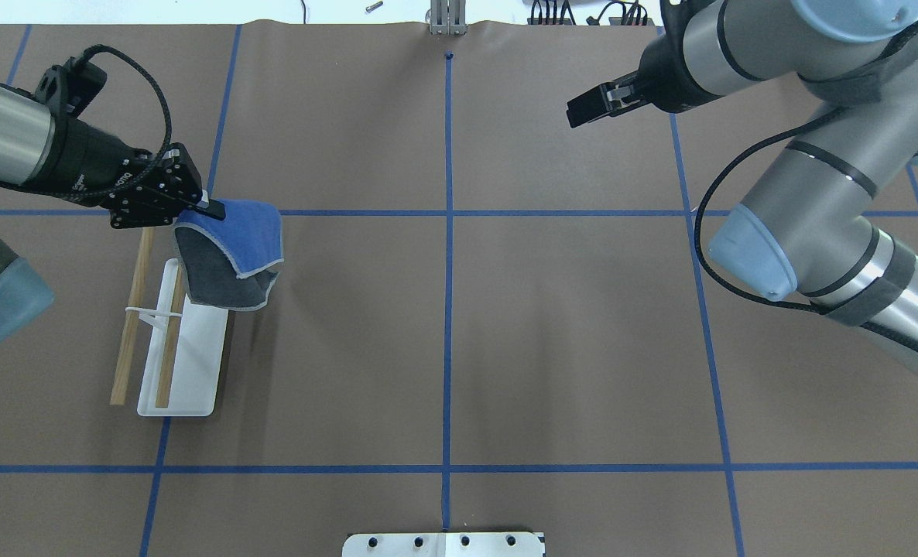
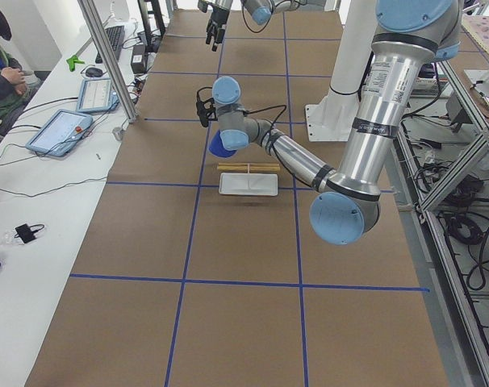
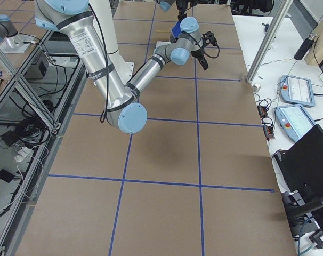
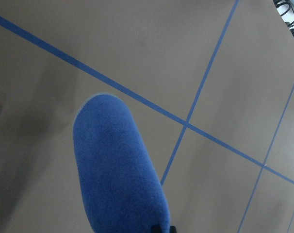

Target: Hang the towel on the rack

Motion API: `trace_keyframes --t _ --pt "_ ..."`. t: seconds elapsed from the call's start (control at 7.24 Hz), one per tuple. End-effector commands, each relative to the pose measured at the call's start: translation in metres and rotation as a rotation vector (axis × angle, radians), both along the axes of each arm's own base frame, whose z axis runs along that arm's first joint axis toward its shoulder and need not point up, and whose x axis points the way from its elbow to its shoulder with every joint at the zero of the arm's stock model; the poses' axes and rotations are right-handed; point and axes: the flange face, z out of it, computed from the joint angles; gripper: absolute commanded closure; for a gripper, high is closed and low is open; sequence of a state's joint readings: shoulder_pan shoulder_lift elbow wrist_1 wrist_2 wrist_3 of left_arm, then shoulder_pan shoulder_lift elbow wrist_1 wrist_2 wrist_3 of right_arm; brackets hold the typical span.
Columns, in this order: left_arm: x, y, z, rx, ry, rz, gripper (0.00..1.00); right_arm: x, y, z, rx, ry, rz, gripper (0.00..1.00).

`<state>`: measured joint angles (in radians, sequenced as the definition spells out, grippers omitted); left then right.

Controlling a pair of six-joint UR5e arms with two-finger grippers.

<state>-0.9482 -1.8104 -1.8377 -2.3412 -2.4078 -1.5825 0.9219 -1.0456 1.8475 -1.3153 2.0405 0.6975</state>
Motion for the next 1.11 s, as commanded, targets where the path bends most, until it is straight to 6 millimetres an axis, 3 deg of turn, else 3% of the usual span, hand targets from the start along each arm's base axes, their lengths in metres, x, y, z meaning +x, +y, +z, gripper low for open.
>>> trace_keyframes --t 0.0,0.28,0.41,0.55,0.69,0.97 --pt "-0.021 0.014 0.04 0.096 -0.051 0.03 1.0 0.037 -0.021 0.032 -0.162 0.076 -0.004 0.0" --pt "-0.03 0.027 0.066 0.147 -0.081 0.068 1.0 0.048 -0.027 0.045 -0.145 0.153 -0.041 0.0" --pt "-0.036 0.024 0.069 0.145 -0.082 0.066 1.0 0.048 -0.027 0.047 -0.146 0.156 -0.039 0.0" --pt "-0.053 0.017 0.072 0.156 -0.073 0.073 1.0 0.048 -0.027 0.047 -0.146 0.156 -0.039 0.0" --pt "-0.074 0.006 0.09 0.176 -0.088 0.072 1.0 0.048 -0.027 0.047 -0.146 0.156 -0.039 0.0" --pt "-0.082 -0.014 0.131 0.198 -0.135 0.073 1.0 0.047 -0.027 0.048 -0.147 0.159 -0.038 0.0"
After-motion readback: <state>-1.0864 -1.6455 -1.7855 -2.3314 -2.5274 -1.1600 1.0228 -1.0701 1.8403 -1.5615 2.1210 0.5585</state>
